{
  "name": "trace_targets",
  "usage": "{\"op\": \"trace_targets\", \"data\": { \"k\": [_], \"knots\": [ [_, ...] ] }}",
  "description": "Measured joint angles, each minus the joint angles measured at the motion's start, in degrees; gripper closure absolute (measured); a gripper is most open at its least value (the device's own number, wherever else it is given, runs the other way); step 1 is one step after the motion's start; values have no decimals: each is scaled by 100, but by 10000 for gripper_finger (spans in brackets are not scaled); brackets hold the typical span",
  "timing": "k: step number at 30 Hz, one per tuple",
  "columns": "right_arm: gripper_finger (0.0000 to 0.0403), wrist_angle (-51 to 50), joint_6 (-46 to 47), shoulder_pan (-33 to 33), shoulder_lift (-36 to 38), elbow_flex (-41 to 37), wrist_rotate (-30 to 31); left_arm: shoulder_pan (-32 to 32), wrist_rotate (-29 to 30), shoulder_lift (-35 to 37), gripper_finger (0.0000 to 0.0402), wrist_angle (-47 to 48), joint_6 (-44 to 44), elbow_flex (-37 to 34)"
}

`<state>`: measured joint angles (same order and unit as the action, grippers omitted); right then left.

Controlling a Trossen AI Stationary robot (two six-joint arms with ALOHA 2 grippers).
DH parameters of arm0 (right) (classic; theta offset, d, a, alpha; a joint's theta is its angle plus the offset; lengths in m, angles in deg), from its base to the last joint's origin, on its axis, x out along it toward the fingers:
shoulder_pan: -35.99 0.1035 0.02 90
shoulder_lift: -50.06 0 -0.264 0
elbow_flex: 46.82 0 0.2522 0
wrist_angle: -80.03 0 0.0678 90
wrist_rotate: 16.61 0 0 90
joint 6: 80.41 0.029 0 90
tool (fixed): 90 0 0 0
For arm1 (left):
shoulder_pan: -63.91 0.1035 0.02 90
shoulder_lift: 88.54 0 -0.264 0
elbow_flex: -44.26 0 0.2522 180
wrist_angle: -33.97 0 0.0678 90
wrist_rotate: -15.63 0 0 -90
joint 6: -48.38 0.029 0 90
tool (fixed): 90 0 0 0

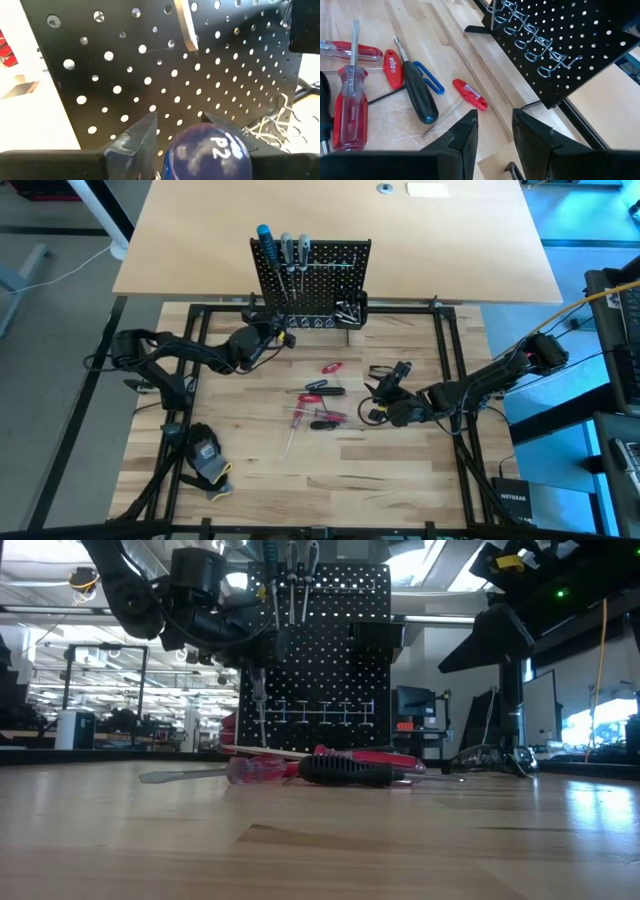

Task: Hang tools onto peg board
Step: Hang the black screwdriver on the peg board

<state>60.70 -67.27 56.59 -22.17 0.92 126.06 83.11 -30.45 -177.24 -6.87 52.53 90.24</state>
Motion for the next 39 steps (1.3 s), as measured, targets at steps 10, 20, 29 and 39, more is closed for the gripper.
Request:
{"op": "trace_targets", "data": {
  "k": [10, 20, 29, 39],
  "knots": [
    [281, 121, 0, 0, -2, 2, -2, -51, -4, 52, 256, 9, 386, 308],
    [281, 101, 0, 0, -2, 4, -4, -641, 265, 885, 256, 53, 1286, 577],
    [281, 121, -4, 0, -2, 4, -144, -1828, 278, 2464, 256, 1873, 1106, 579],
    [281, 264, 0, 0, -152, 4, -428, -2958, 264, 2726, 256, 4144, -240, 579]
  ]
}}
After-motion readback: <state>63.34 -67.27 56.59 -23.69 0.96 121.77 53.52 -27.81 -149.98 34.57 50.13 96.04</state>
